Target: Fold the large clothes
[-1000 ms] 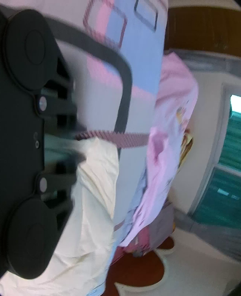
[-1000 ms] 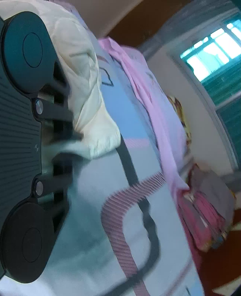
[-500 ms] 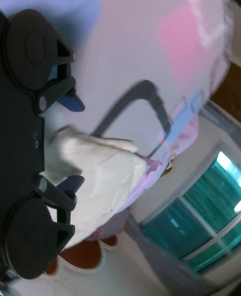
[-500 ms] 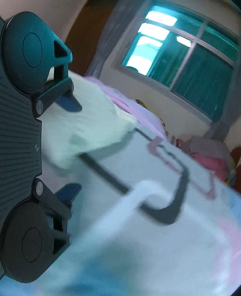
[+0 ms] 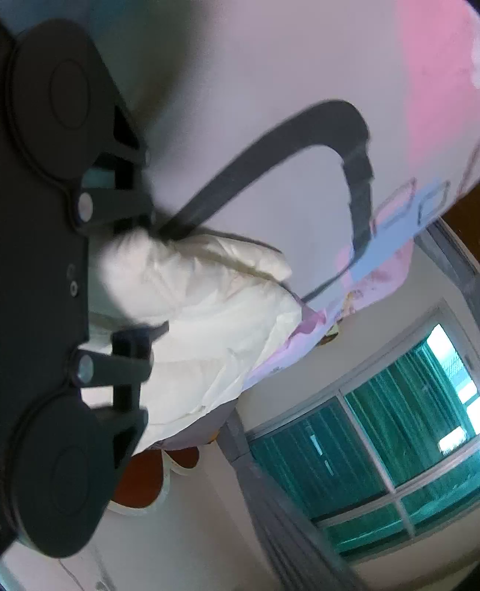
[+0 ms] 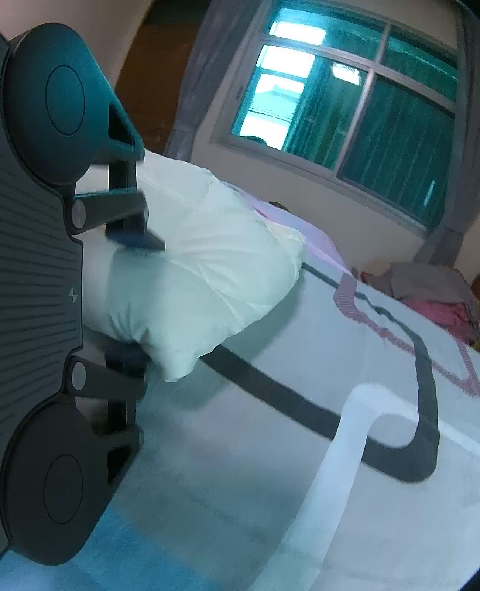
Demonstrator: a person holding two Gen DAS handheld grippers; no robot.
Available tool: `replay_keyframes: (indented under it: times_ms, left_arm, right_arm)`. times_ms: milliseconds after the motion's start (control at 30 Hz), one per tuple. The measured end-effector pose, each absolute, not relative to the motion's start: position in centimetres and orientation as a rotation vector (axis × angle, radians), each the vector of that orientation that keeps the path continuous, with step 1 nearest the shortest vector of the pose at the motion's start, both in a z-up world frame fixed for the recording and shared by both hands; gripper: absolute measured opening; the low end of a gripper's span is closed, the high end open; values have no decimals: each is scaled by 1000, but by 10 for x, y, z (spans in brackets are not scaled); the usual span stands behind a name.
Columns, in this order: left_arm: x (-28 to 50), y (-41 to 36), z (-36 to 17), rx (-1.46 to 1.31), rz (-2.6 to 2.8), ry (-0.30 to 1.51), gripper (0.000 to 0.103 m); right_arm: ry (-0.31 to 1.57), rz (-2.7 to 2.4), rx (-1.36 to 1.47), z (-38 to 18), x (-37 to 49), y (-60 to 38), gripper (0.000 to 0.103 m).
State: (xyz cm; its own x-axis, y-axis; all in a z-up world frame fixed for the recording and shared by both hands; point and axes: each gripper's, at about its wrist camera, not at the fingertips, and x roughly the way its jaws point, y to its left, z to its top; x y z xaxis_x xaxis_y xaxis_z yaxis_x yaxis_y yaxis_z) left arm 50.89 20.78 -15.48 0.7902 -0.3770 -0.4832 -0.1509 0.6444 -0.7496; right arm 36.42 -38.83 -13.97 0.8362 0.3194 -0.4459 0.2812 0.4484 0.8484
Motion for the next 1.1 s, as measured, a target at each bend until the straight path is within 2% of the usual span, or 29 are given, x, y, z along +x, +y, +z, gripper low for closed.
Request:
replay_keyframes:
  times_ms: [33,133,433,633,1100]
  left_arm:
    - [508,207,-152,-872,-149,662,25]
    - [500,206,-139,-844,-163,640,20]
    - [450,207,-114,-828,-204,627,19]
    - [390,210,-112,-827,-213,642,19]
    - [257,221,-119,-824,-199,683,19]
  right_arm:
    - [607,34,1103,-136,362,-388,27]
    - [583,52,1046,-123,351,-385,20]
    - [584,59,991,-96,297,-384,19]
    - [596,57,940,-80,236,-380,19]
    - [635,29,926,-85,102,-382,19]
